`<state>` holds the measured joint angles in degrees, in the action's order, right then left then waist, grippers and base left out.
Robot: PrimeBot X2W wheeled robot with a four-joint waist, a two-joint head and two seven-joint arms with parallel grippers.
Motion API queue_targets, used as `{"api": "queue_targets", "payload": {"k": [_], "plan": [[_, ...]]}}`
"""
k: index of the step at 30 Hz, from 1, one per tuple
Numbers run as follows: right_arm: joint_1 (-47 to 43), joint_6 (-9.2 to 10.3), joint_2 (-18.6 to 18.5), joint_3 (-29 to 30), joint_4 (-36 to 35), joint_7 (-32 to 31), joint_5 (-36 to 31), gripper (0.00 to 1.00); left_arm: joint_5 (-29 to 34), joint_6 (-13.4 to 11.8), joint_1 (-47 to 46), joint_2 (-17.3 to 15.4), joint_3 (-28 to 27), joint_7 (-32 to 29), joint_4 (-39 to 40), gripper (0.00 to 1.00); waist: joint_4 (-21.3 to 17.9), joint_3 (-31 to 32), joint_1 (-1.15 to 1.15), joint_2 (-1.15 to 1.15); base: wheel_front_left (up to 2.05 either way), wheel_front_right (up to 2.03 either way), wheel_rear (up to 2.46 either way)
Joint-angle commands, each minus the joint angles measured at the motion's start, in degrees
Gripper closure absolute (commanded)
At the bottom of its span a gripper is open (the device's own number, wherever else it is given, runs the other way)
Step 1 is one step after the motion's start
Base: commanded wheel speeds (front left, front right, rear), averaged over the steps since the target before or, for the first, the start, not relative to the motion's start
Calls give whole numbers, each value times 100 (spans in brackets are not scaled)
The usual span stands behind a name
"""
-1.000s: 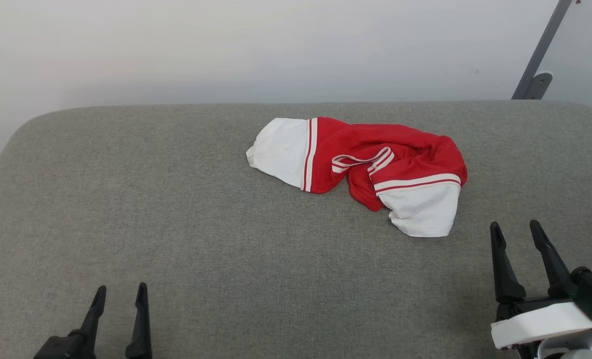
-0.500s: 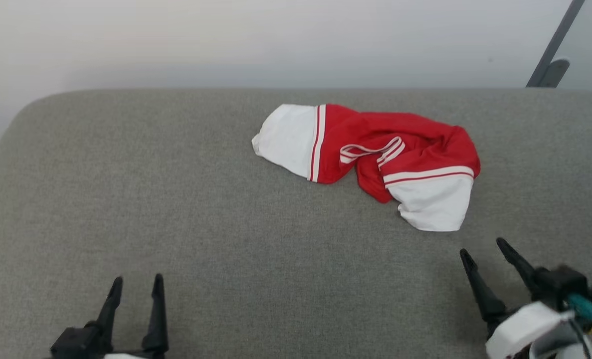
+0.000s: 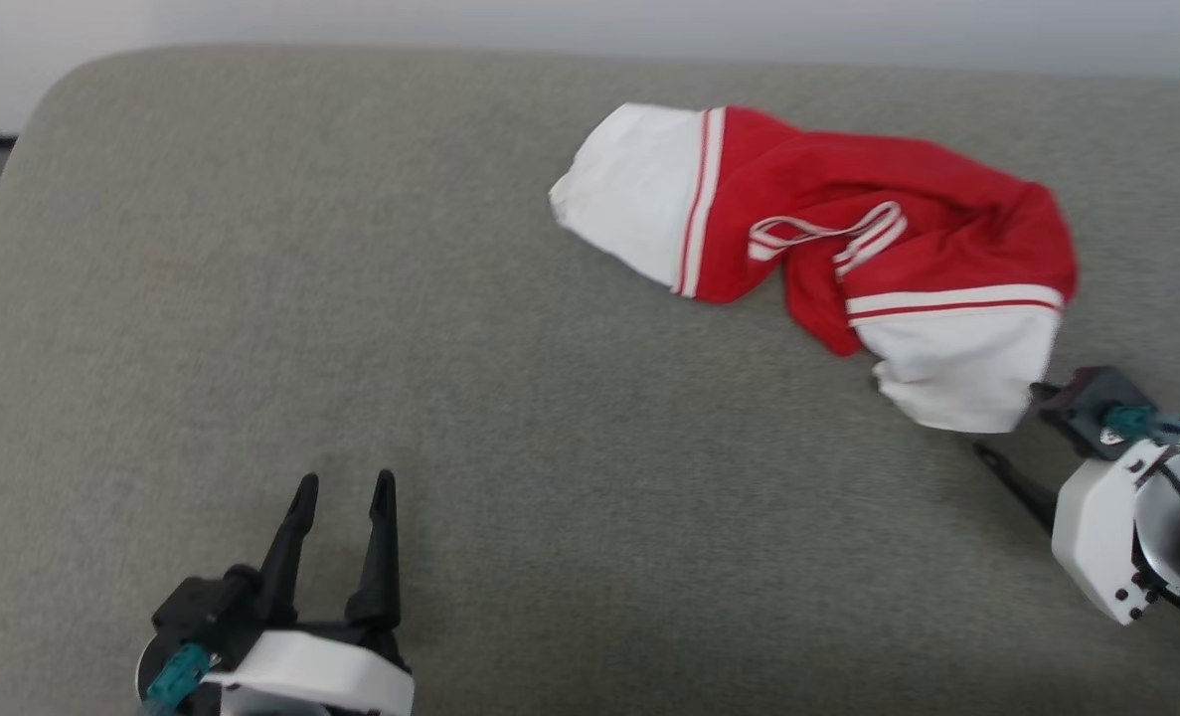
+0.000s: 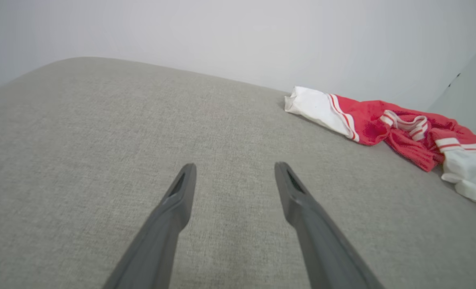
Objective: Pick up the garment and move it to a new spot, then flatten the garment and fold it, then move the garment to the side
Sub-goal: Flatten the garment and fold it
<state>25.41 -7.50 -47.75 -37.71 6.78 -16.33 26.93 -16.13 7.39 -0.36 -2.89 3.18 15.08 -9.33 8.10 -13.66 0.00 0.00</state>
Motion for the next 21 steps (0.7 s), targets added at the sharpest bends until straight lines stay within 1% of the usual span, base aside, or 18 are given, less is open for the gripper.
{"api": "queue_targets", "payload": {"k": [1,5,7,10,11,12,13,14,18,21], "plan": [[278,2,-195,-380,20,-96,125,0,-99,-28,-160,-4,96,11,-24,0,208,-232,0,0,0,0,0],[763,2,-397,-1015,249,-111,311,0,-265,-88,-325,-8,264,11,-31,0,379,-405,0,0,0,0,0],[868,2,-434,-1123,321,-91,343,0,-290,-88,-347,-9,286,11,-25,0,413,-439,0,0,0,0,0],[1103,3,-490,-1541,529,-109,393,0,-350,-111,-408,-4,334,11,-44,0,484,-522,0,0,0,0,0],[1165,2,-508,-1683,584,-118,401,11,-341,-120,-424,-4,340,11,-51,0,496,-541,0,0,0,0,0],[1223,3,-514,-1822,641,-130,462,60,-350,-131,-437,-5,347,11,-54,0,505,-558,0,0,0,0,0],[1293,3,-528,-1922,701,-122,488,90,-368,-132,-441,-5,353,11,-57,0,508,-569,0,0,0,0,0],[1355,14,-542,-2003,758,-113,529,100,-390,-142,-431,-5,349,12,-57,0,502,-576,0,0,0,0,0],[1534,18,-648,-2086,1048,36,683,100,-403,-159,-396,-2,325,11,-59,0,396,-573,0,0,0,0,0],[1581,16,-823,-2036,1257,168,788,100,-365,-158,-410,-6,317,11,-70,0,276,-561,0,0,0,0,0]]}}
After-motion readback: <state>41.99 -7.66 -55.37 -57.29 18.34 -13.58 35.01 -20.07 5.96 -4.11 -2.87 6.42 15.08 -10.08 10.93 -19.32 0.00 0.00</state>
